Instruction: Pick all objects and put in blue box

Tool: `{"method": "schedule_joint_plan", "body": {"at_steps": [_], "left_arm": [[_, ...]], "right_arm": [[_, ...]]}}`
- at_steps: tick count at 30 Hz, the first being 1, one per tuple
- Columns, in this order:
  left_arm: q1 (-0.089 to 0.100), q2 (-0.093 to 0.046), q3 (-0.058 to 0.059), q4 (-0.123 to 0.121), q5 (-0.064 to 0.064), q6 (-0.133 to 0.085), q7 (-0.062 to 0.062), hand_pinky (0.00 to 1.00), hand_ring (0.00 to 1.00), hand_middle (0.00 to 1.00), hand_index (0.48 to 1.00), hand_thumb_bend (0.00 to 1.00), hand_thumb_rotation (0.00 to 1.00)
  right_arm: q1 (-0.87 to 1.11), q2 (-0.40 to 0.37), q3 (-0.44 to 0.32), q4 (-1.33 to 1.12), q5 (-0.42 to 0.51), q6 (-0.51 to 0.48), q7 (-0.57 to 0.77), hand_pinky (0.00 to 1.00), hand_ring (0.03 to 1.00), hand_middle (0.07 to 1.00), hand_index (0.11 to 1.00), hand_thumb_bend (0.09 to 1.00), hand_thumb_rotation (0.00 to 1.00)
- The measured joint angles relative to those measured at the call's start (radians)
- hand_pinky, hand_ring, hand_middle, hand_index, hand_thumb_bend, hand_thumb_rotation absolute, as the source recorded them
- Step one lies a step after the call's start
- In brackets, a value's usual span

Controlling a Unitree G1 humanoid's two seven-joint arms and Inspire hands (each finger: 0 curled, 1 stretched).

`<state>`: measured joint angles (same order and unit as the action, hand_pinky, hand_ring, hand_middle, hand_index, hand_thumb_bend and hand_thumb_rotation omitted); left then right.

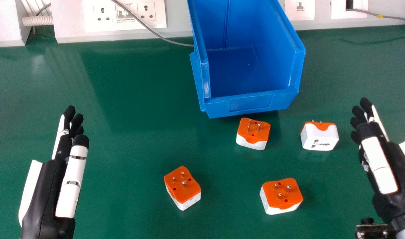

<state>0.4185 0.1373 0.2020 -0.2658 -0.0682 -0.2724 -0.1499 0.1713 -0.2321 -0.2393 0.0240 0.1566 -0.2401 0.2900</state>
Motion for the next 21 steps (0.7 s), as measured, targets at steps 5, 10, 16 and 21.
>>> {"method": "schedule_joint_plan", "body": {"at_steps": [5, 10, 16, 21], "left_arm": [[0.001, 0.001, 0.001, -0.001, 0.005, 0.0, 0.0, 0.98, 1.0, 1.0, 1.0, 0.35, 1.0], [0.006, 0.005, 0.001, -0.004, 0.009, 0.001, -0.001, 0.98, 1.0, 1.0, 1.0, 0.39, 1.0], [0.008, 0.006, 0.001, -0.013, 0.016, 0.003, -0.001, 0.99, 1.0, 1.0, 1.0, 0.42, 1.0], [0.008, 0.006, 0.001, -0.018, 0.028, 0.006, 0.0, 0.98, 1.0, 1.0, 1.0, 0.43, 1.0]], "right_arm": [[0.0, 0.0, 0.0, -0.001, 0.0, 0.001, 0.0, 1.0, 1.0, 1.0, 1.0, 0.525, 0.93], [0.0, 0.0, 0.0, -0.002, 0.0, 0.001, 0.0, 1.0, 1.0, 1.0, 1.0, 0.522, 0.93], [0.001, 0.0, 0.0, -0.015, 0.0, 0.009, -0.002, 1.0, 1.0, 1.0, 1.0, 0.535, 0.93], [0.001, 0.0, -0.001, -0.026, -0.001, 0.013, -0.005, 1.0, 1.0, 1.0, 1.0, 0.556, 0.93]]}}
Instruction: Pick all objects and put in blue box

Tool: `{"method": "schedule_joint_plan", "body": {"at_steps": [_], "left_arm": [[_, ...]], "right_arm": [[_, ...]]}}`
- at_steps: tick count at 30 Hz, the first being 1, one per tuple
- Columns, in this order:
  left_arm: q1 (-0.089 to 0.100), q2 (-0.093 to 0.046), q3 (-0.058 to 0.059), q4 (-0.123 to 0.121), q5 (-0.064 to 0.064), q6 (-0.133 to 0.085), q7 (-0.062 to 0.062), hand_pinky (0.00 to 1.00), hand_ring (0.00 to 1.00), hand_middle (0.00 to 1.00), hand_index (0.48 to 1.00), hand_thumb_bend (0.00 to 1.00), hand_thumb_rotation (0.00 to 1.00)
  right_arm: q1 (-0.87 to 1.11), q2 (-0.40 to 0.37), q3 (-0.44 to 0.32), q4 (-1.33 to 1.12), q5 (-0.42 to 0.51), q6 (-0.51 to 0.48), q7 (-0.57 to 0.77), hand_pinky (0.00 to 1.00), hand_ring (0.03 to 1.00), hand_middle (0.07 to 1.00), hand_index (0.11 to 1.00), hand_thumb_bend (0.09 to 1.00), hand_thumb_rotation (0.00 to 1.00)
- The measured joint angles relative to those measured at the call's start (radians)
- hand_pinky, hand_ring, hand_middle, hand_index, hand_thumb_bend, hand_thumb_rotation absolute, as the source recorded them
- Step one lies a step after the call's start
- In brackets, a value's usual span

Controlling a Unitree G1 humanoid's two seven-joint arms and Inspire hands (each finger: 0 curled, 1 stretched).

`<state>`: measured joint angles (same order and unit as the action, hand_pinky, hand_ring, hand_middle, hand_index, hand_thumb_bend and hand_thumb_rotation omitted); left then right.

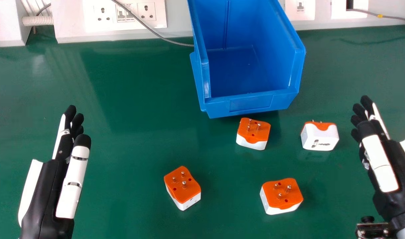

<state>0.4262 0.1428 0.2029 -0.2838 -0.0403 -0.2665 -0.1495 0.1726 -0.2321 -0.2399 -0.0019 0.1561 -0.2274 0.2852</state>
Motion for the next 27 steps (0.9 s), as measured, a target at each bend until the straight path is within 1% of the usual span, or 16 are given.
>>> {"method": "schedule_joint_plan", "body": {"at_steps": [4, 7, 11, 12, 14, 15, 16, 21, 22, 27], "left_arm": [[0.0, 0.0, 0.0, -0.002, 0.002, 0.006, 0.001, 0.98, 1.0, 1.0, 1.0, 0.44, 1.0], [-0.002, 0.0, 0.0, -0.002, 0.004, 0.006, 0.002, 0.98, 1.0, 1.0, 1.0, 0.44, 1.0], [-0.01, 0.0, 0.0, -0.002, 0.006, 0.007, 0.002, 0.98, 1.0, 1.0, 1.0, 0.45, 1.0], [-0.012, 0.0, 0.0, -0.002, 0.008, 0.007, 0.002, 0.98, 1.0, 1.0, 1.0, 0.45, 1.0], [-0.014, 0.0, 0.0, -0.002, 0.011, 0.007, 0.002, 0.98, 1.0, 1.0, 1.0, 0.45, 1.0], [-0.015, 0.0, 0.0, -0.002, 0.011, 0.008, 0.002, 0.98, 1.0, 1.0, 1.0, 0.45, 1.0], [-0.015, 0.0, 0.0, -0.002, 0.011, 0.009, 0.002, 0.98, 1.0, 1.0, 1.0, 0.45, 1.0], [-0.016, 0.0, 0.001, -0.002, 0.007, 0.015, 0.001, 0.99, 1.0, 1.0, 1.0, 0.47, 1.0], [-0.016, 0.0, 0.002, -0.002, 0.007, 0.015, 0.001, 0.99, 1.0, 1.0, 1.0, 0.47, 1.0], [-0.018, 0.0, 0.002, -0.001, 0.007, 0.016, 0.001, 0.99, 1.0, 1.0, 1.0, 0.47, 1.0]], "right_arm": [[0.0, 0.0, -0.001, -0.008, 0.0, 0.011, -0.007, 1.0, 1.0, 1.0, 1.0, 0.57, 0.91], [-0.001, 0.0, -0.002, -0.02, 0.0, 0.026, -0.02, 1.0, 1.0, 1.0, 1.0, 0.607, 0.86], [-0.01, 0.0, -0.001, -0.038, -0.011, 0.03, -0.04, 1.0, 1.0, 1.0, 1.0, 0.612, 0.84], [-0.015, 0.0, 0.0, -0.038, -0.017, 0.03, -0.047, 1.0, 1.0, 1.0, 1.0, 0.61, 0.81], [-0.028, -0.003, 0.003, -0.038, -0.059, 0.03, -0.071, 1.0, 1.0, 1.0, 1.0, 0.61, 0.81], [-0.035, -0.006, 0.008, -0.038, -0.093, 0.031, -0.088, 1.0, 1.0, 1.0, 1.0, 0.608, 0.78], [-0.042, -0.009, 0.011, -0.038, -0.116, 0.033, -0.1, 1.0, 1.0, 1.0, 1.0, 0.608, 0.78], [-0.073, -0.017, 0.042, -0.038, -0.242, 0.081, -0.161, 1.0, 1.0, 1.0, 1.0, 0.603, 0.64], [-0.08, -0.017, 0.048, -0.035, -0.251, 0.087, -0.166, 1.0, 1.0, 1.0, 1.0, 0.596, 0.62], [-0.119, -0.017, 0.067, -0.007, -0.265, 0.087, -0.179, 1.0, 1.0, 1.0, 1.0, 0.58, 0.58]]}}
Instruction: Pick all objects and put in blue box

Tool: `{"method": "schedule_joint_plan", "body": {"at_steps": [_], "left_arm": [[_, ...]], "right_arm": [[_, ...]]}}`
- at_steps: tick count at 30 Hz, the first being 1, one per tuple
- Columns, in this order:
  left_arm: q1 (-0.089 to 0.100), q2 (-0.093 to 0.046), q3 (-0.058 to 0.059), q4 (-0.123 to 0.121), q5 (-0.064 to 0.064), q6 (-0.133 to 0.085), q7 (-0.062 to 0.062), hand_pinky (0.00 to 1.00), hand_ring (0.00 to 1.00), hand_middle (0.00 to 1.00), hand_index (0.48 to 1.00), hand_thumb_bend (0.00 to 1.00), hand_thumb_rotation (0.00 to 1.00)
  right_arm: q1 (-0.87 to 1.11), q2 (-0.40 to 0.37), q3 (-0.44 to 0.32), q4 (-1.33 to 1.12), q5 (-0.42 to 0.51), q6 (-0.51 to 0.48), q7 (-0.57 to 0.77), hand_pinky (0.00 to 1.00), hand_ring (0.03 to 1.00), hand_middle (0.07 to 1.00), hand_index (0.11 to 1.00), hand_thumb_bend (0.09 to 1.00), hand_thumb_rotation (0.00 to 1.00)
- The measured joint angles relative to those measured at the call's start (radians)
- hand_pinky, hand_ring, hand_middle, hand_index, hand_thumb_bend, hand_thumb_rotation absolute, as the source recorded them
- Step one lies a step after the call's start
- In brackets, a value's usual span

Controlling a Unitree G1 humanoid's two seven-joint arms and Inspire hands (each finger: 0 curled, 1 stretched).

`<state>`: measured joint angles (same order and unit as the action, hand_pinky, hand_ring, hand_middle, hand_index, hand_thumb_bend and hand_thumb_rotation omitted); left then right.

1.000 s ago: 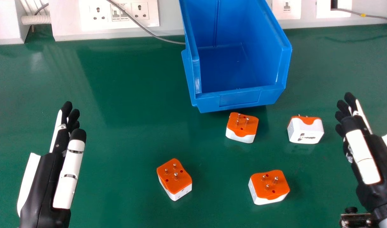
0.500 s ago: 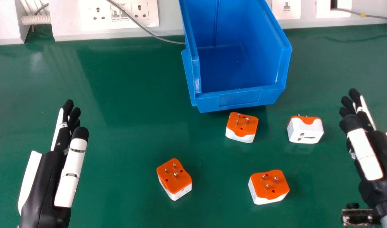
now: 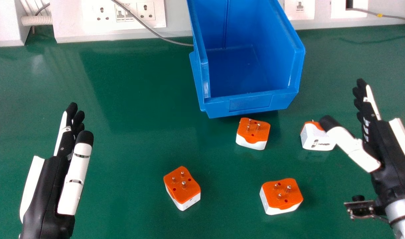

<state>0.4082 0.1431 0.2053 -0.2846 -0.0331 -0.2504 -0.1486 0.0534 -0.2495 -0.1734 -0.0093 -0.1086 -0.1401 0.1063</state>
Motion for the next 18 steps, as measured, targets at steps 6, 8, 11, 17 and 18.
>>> {"method": "schedule_joint_plan", "body": {"at_steps": [6, 8, 11, 17, 18], "left_arm": [[0.0, 0.001, 0.005, 0.001, 0.0, 0.0, 0.0, 0.98, 1.0, 1.0, 1.0, 0.48, 1.0], [0.0, 0.001, 0.007, 0.001, 0.0, 0.0, 0.0, 0.98, 1.0, 0.99, 1.0, 0.48, 1.0], [0.001, 0.003, 0.008, 0.001, 0.0, 0.0, -0.002, 0.98, 1.0, 0.99, 1.0, 0.49, 1.0], [0.001, 0.003, 0.009, 0.001, -0.006, 0.001, -0.003, 0.98, 1.0, 0.99, 1.0, 0.49, 1.0], [0.0, 0.004, 0.009, 0.001, -0.007, 0.001, -0.003, 0.98, 1.0, 0.99, 1.0, 0.5, 1.0]], "right_arm": [[-0.05, -0.01, 0.034, 0.068, -0.033, 0.003, -0.003, 1.0, 1.0, 1.0, 1.0, 0.559, 0.53], [-0.065, -0.019, 0.042, 0.082, -0.048, 0.01, -0.003, 1.0, 1.0, 1.0, 1.0, 0.544, 0.51], [-0.086, -0.031, 0.053, 0.094, -0.054, 0.021, -0.001, 1.0, 1.0, 1.0, 1.0, 0.523, 0.47], [-0.136, -0.069, 0.093, 0.144, -0.092, 0.066, 0.019, 1.0, 1.0, 1.0, 1.0, 0.512, 0.43], [-0.149, -0.077, 0.096, 0.158, -0.095, 0.083, 0.027, 1.0, 1.0, 1.0, 1.0, 0.512, 0.42]]}}
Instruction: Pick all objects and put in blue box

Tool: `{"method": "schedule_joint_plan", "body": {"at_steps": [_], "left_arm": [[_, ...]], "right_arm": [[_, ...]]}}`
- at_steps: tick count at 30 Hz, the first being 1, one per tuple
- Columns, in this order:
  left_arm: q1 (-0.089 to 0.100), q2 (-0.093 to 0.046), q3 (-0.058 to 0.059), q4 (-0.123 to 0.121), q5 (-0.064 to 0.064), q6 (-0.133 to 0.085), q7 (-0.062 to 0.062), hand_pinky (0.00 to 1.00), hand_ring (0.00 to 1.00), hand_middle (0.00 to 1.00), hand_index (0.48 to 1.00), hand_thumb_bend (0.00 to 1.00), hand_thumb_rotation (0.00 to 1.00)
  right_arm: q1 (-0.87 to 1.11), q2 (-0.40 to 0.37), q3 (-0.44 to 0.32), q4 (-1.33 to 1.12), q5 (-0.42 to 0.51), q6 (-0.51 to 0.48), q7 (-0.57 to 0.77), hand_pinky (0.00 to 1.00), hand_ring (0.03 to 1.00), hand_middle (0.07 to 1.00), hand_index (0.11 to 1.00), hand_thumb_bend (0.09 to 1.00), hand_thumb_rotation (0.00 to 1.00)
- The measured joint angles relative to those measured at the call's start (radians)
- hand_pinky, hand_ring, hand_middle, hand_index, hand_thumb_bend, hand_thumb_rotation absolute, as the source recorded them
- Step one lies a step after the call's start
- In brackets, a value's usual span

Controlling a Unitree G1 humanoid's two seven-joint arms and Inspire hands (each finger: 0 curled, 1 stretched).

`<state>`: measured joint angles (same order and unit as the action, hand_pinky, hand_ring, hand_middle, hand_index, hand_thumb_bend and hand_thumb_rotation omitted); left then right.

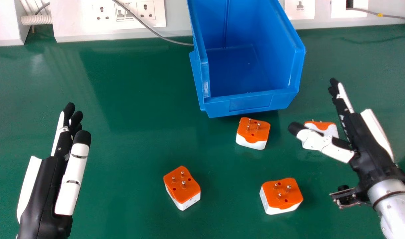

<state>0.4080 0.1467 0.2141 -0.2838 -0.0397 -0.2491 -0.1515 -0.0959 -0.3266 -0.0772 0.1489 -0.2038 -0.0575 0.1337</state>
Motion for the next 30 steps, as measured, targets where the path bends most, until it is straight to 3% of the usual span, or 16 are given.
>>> {"method": "schedule_joint_plan", "body": {"at_steps": [5, 18, 22, 30], "left_arm": [[-0.001, 0.0, 0.001, 0.0, -0.001, 0.001, 0.0, 0.98, 1.0, 0.99, 1.0, 0.5, 1.0], [-0.006, 0.0, 0.001, 0.0, -0.003, 0.014, -0.001, 0.97, 0.99, 0.99, 1.0, 0.5, 1.0], [-0.008, 0.0, 0.003, 0.0, -0.014, 0.015, -0.001, 0.97, 0.99, 0.99, 1.0, 0.5, 1.0], [-0.012, 0.0, 0.004, 0.0, -0.019, 0.018, -0.001, 0.97, 0.99, 0.99, 1.0, 0.49, 1.0]], "right_arm": [[-0.045, -0.043, 0.027, 0.01, -0.033, 0.08, 0.03, 1.0, 1.0, 1.0, 1.0, 0.518, 0.37], [-0.135, -0.181, 0.116, 0.009, -0.169, 0.202, 0.109, 1.0, 1.0, 1.0, 1.0, 0.555, 0.37], [-0.169, -0.231, 0.141, 0.013, -0.204, 0.201, 0.137, 1.0, 1.0, 1.0, 1.0, 0.569, 0.36], [-0.232, -0.306, 0.194, 0.096, -0.263, 0.16, 0.175, 1.0, 1.0, 1.0, 1.0, 0.579, 0.36]]}}
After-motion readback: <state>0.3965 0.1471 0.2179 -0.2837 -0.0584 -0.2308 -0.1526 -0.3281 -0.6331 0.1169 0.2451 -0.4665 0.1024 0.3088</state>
